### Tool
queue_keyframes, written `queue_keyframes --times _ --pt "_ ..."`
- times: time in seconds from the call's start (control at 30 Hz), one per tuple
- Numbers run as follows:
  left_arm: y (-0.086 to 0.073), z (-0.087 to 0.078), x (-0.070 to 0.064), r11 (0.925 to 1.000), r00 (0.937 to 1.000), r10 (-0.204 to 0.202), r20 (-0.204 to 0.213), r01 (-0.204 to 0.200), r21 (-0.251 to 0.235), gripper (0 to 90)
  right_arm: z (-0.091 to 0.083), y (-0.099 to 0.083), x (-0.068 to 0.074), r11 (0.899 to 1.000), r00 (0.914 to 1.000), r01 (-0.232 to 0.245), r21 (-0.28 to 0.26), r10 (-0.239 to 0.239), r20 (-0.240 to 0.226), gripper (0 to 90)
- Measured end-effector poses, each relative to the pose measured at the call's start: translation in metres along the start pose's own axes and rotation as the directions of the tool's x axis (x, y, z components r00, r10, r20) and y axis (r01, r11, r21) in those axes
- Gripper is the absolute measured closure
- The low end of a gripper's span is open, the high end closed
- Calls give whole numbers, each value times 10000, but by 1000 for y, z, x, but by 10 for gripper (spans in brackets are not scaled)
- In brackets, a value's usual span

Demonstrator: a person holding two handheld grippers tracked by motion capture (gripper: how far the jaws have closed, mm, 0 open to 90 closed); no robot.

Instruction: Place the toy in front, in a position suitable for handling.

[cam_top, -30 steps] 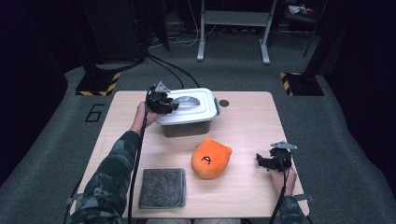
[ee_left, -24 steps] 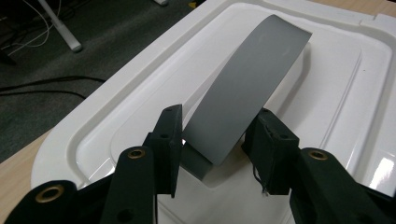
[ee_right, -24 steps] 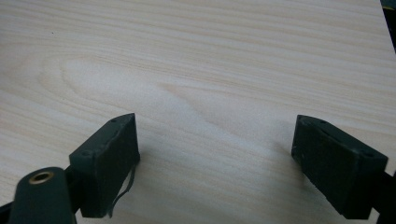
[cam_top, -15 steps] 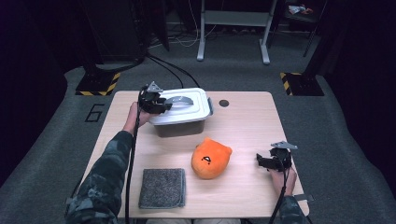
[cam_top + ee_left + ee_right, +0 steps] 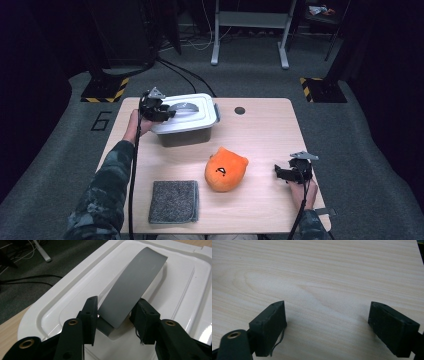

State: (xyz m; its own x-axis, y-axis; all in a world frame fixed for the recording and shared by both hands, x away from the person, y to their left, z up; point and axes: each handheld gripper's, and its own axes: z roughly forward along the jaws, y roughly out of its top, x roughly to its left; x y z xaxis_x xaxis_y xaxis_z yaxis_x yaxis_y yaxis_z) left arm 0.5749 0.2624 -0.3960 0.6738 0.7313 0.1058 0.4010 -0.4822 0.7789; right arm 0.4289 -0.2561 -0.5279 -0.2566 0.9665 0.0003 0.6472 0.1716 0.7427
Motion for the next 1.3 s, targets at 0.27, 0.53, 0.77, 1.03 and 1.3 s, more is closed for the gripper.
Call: queue_keyframes --times 0.27,0.53,0.77,1.03,1.3 --pt "0 -9 4 9994 9993 -312 -184 315 148 314 0 0 0 10000 10000 -10 -3 10 1 138" --pt "-7 -43 8 9954 9947 -956 -383 953 -105 168 0 0 0 10000 10000 -26 10 26 -1 136" --pt "-24 -95 -3 9836 9854 -1546 -713 1468 -1046 149 0 0 0 10000 10000 -57 24 57 21 136" --pt "-60 -126 -18 9815 9710 -1751 -1627 1590 -1068 143 0 0 0 9999 9999 -123 23 122 86 136" --pt "-109 -129 -32 9811 9531 -1927 -2334 1835 -610 142 0 0 0 9999 9999 -136 31 136 92 136"
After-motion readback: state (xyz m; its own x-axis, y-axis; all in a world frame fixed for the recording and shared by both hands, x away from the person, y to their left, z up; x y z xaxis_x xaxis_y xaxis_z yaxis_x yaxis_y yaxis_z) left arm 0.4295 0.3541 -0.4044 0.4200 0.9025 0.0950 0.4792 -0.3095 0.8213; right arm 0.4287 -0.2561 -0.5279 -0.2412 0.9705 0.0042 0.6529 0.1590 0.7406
